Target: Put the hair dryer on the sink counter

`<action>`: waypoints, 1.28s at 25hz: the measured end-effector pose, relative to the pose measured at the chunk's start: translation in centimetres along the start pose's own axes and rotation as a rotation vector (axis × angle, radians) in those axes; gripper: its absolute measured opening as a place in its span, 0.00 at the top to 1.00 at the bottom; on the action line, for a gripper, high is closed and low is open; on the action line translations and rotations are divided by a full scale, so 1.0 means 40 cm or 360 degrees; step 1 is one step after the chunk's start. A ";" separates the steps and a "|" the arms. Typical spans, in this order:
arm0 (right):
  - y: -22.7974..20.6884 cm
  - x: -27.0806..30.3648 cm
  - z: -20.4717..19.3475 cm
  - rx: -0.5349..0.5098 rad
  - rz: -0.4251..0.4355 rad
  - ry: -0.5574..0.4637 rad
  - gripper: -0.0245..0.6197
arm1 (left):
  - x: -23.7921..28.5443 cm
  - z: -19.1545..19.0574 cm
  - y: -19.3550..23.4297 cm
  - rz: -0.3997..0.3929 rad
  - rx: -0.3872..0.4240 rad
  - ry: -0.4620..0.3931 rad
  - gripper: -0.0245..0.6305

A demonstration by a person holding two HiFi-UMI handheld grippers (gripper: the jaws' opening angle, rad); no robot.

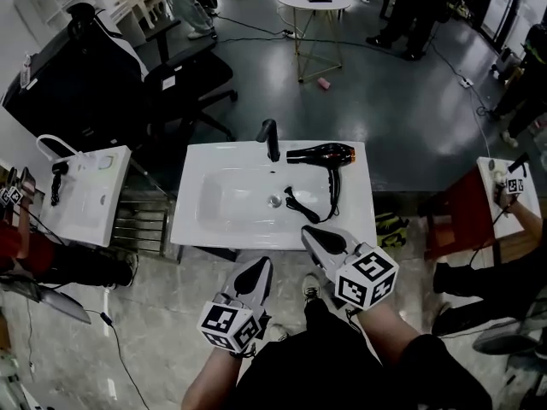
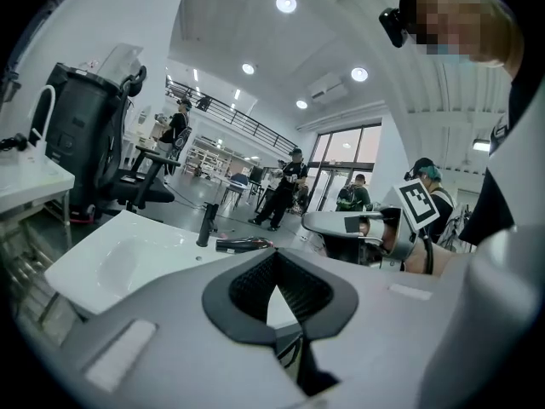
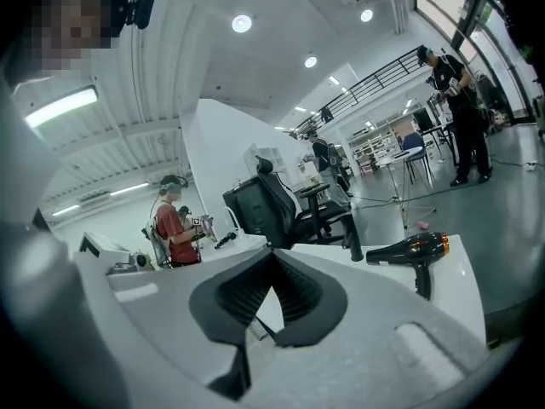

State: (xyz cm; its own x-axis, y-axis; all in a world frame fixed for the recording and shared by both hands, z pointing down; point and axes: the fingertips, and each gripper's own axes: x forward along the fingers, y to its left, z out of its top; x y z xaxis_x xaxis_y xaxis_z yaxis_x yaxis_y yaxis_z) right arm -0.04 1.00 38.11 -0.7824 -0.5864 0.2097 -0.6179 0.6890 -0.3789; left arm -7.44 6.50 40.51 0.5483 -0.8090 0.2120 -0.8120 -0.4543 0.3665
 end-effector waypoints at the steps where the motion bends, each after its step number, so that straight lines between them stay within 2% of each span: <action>1: 0.023 -0.007 -0.006 -0.0011 0.0007 0.0000 0.96 | -0.017 -0.002 -0.002 0.0006 -0.0001 0.0001 0.96; 17: 0.266 -0.074 -0.143 -0.0066 0.0084 0.0061 0.96 | -0.235 -0.061 -0.032 0.0009 0.0013 -0.0011 0.96; 32: 0.351 -0.131 -0.193 -0.0084 0.0087 0.0065 0.96 | -0.325 -0.089 -0.058 0.0017 0.0013 -0.0041 0.96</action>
State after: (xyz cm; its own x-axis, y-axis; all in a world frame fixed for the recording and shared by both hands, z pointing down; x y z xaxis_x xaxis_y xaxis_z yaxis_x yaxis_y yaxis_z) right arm -5.21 17.04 38.63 -0.8171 -0.5300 0.2268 -0.5763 0.7416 -0.3433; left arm -11.98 19.40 40.14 0.5341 -0.8233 0.1923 -0.8196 -0.4483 0.3567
